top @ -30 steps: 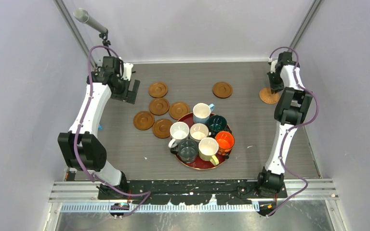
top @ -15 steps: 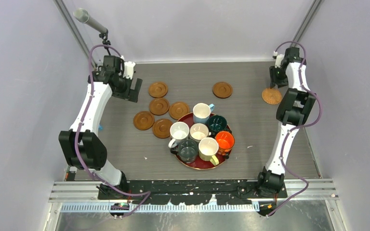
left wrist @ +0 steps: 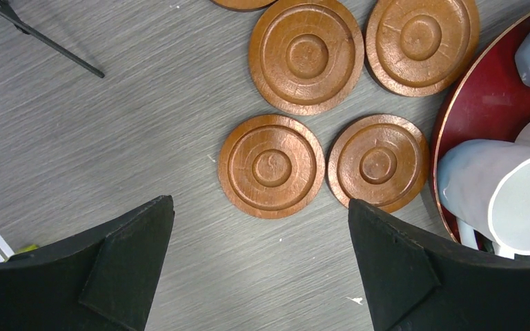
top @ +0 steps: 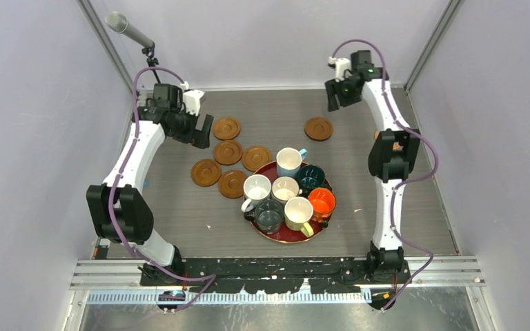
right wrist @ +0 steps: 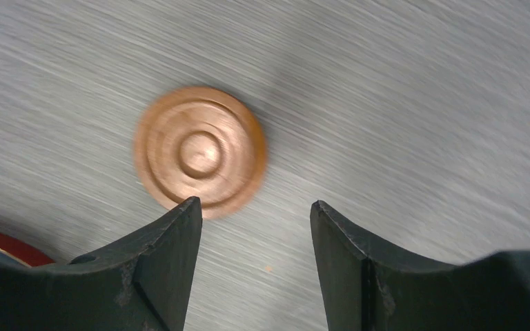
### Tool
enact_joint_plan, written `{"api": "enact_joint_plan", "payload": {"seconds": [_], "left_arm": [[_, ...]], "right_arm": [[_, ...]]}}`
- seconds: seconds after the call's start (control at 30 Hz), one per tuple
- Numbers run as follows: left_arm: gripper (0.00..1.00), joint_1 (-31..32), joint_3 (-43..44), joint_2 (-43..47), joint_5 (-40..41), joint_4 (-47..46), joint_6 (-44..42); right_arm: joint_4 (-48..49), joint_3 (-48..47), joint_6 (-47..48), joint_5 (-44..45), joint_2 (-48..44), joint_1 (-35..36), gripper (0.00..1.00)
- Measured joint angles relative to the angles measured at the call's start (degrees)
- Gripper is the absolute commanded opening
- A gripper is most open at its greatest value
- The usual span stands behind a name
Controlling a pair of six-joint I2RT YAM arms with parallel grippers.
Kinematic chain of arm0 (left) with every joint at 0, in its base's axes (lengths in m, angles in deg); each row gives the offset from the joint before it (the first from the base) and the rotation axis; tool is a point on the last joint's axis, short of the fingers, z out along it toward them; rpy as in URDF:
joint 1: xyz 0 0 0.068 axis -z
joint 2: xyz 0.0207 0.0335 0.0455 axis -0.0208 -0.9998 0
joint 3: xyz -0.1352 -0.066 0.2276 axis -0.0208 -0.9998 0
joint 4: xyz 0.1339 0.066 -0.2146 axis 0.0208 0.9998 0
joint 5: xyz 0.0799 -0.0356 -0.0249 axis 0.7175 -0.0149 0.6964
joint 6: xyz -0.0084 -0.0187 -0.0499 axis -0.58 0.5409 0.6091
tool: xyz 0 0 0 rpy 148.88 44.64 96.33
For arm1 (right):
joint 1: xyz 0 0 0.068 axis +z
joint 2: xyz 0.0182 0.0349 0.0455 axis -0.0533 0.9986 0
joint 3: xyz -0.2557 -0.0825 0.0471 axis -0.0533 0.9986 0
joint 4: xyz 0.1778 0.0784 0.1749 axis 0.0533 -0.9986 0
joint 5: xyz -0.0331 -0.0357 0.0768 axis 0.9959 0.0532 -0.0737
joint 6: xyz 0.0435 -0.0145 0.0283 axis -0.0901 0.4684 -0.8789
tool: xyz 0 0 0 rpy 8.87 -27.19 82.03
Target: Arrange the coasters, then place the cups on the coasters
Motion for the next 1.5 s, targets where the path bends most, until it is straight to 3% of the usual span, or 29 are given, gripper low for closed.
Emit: {"api": "enact_joint_plan", "payload": {"seconds": [0.23,0.63,0.93,1.13,1.5], "left_arm": [[1.0,0.39,-0.85,0.0,-0.85,-1.36,-0.61],[1.0,1.05,-0.83,0.0,-1.05,-1.9,-1.7],[1.0,1.09,-0.76,0.0,-1.05,-1.88,-2.21],[1.0,1.18,-0.72,-0.07,-1.07,-1.9,-3.02],[1.0,3.41,-0.72,-1.46,-1.62,-2.58,-3.1]], "right_arm": [[0.24,-3.21,0.26,0.37,3.74,7.54,0.64],[0.28,-3.76,0.68,5.77,10.93,8.37,0.64],[1.66,-2.1,1.68,8.26,11.32,8.35,0.49],[2.38,-0.26,2.34,8.85,10.34,7.06,0.41],[0.42,11.02,4.17,6.97,3.69,-1.38,0.37]]}}
